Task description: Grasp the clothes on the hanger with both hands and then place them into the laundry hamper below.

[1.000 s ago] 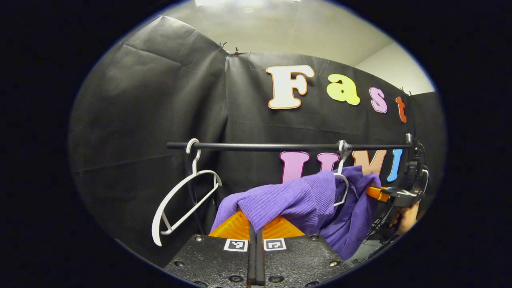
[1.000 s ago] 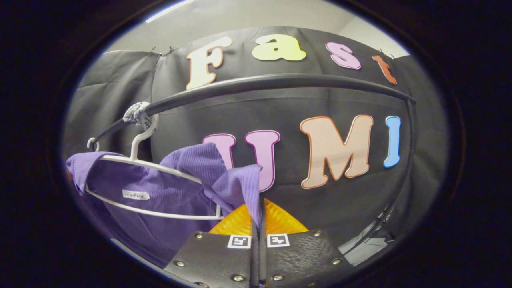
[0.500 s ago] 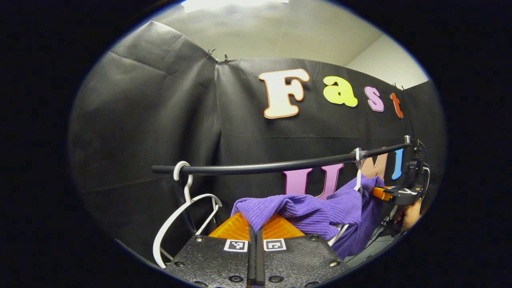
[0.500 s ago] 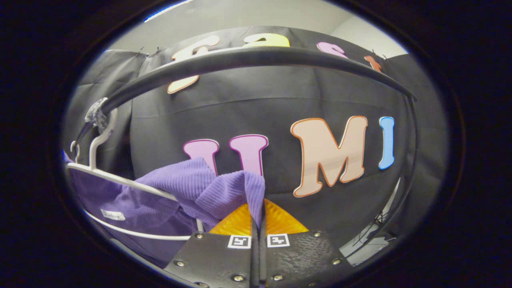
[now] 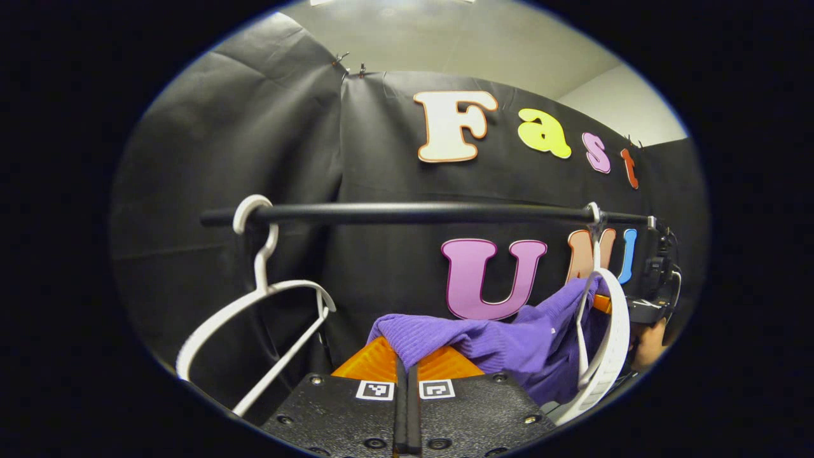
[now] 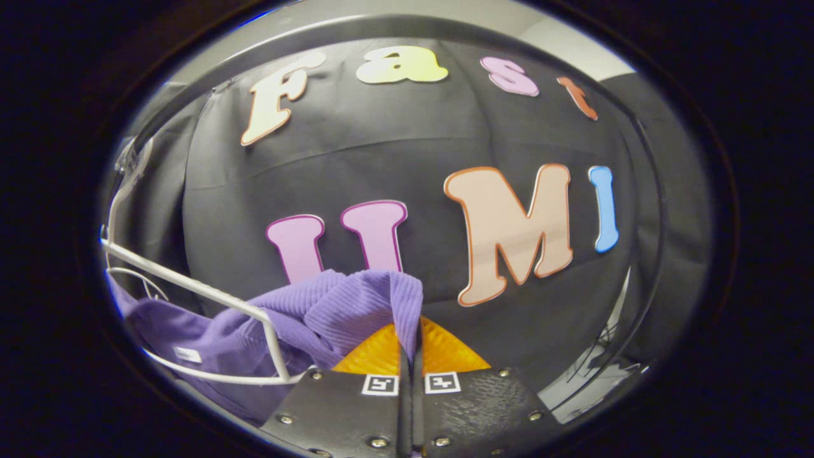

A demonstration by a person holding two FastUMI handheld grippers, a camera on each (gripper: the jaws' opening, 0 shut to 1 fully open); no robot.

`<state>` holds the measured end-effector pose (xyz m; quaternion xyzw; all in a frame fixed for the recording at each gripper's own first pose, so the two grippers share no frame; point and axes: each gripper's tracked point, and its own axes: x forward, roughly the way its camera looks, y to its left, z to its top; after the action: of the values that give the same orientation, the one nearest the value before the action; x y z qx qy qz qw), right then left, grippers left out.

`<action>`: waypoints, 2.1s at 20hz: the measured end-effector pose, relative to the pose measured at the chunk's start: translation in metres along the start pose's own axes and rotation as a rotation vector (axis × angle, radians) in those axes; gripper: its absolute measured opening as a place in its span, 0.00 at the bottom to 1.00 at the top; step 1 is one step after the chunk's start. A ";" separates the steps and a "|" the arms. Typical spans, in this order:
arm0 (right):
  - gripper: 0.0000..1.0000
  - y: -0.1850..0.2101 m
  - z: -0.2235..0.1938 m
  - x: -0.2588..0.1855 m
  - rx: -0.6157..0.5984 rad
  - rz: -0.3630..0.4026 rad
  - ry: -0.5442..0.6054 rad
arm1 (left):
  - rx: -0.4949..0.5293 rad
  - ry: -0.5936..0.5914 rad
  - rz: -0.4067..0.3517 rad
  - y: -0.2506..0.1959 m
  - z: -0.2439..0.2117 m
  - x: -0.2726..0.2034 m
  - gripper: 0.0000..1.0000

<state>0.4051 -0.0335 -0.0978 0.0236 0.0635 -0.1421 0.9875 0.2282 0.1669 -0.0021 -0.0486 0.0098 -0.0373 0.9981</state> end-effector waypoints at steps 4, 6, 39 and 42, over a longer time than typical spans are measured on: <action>0.01 -0.005 -0.027 0.004 -0.011 -0.010 0.049 | -0.046 0.017 -0.023 -0.001 -0.018 0.004 0.00; 0.01 -0.007 -0.046 0.008 0.017 -0.012 0.090 | -0.073 0.021 -0.031 -0.003 -0.024 0.009 0.00; 0.01 -0.034 -0.088 -0.209 -0.004 0.194 0.239 | -0.006 0.168 0.005 -0.086 -0.100 -0.144 0.00; 0.01 -0.034 -0.068 -0.219 0.013 0.200 0.211 | -0.013 0.148 -0.022 -0.105 -0.089 -0.144 0.00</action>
<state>0.1795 -0.0008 -0.1374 0.0511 0.1631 -0.0401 0.9845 0.0752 0.0648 -0.0786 -0.0525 0.0832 -0.0519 0.9938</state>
